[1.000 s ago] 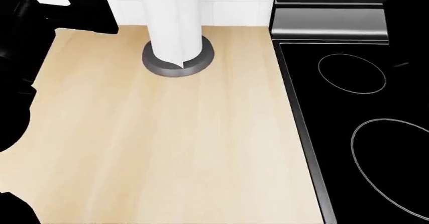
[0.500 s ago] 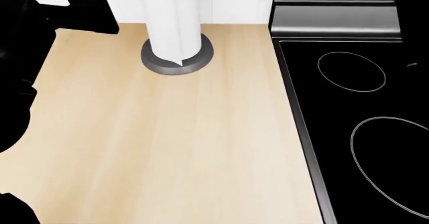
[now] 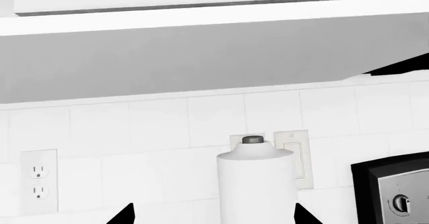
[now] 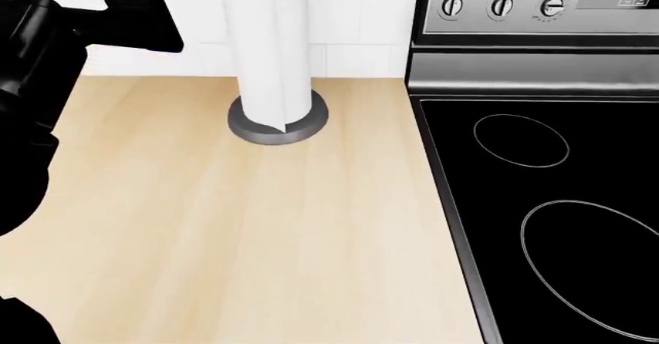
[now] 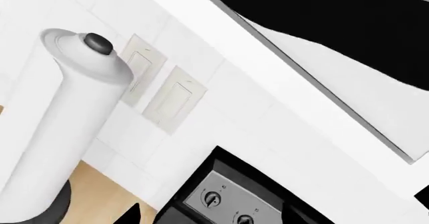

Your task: Pick the brussel sprout, cherry from the counter and place them in the cabinet. Then close the cabinet.

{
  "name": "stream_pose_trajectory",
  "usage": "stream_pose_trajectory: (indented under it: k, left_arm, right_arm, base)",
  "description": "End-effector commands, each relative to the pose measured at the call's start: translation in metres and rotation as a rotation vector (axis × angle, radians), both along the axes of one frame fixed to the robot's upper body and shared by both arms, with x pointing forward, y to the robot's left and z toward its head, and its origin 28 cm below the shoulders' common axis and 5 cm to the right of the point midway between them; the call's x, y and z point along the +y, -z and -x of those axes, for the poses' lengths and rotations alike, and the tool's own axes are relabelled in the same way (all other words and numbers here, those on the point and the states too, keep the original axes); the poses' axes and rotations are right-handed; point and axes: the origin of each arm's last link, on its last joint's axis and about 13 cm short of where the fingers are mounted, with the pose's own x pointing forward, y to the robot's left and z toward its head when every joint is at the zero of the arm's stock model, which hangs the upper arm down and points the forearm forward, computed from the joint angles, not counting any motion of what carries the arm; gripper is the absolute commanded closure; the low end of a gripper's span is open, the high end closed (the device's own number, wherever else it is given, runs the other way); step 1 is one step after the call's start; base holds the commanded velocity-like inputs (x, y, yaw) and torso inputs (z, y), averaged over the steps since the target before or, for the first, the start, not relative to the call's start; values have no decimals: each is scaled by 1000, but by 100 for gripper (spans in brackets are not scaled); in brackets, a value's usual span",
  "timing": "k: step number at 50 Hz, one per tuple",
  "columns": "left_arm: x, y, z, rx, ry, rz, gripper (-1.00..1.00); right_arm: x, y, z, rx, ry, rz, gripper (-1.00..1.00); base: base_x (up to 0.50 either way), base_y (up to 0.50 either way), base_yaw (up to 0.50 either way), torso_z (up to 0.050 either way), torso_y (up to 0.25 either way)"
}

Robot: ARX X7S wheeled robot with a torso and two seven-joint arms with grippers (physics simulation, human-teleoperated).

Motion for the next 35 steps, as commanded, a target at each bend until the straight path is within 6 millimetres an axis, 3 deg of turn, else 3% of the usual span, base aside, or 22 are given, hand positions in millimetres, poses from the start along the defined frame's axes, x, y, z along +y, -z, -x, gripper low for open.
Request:
stream_pose_trajectory:
  k: [1,19,35]
  left_arm:
    - [0,0,1,0,-3,6,-100]
    - [1,-3,-1,0,-21,2,-100]
    - [2,-4,-1,4,-31,2,-100]
  right_arm:
    - [-22,11,23,39,-10,-66,-100]
    - [-58,31,57,-72,-12,-203,-100]
    - [-83,64,60,-110,8,-329,-100]
  base:
    - [0,0,0,0,0]
    - [0,0,0,0,0]
    - [0,0,0,0,0]
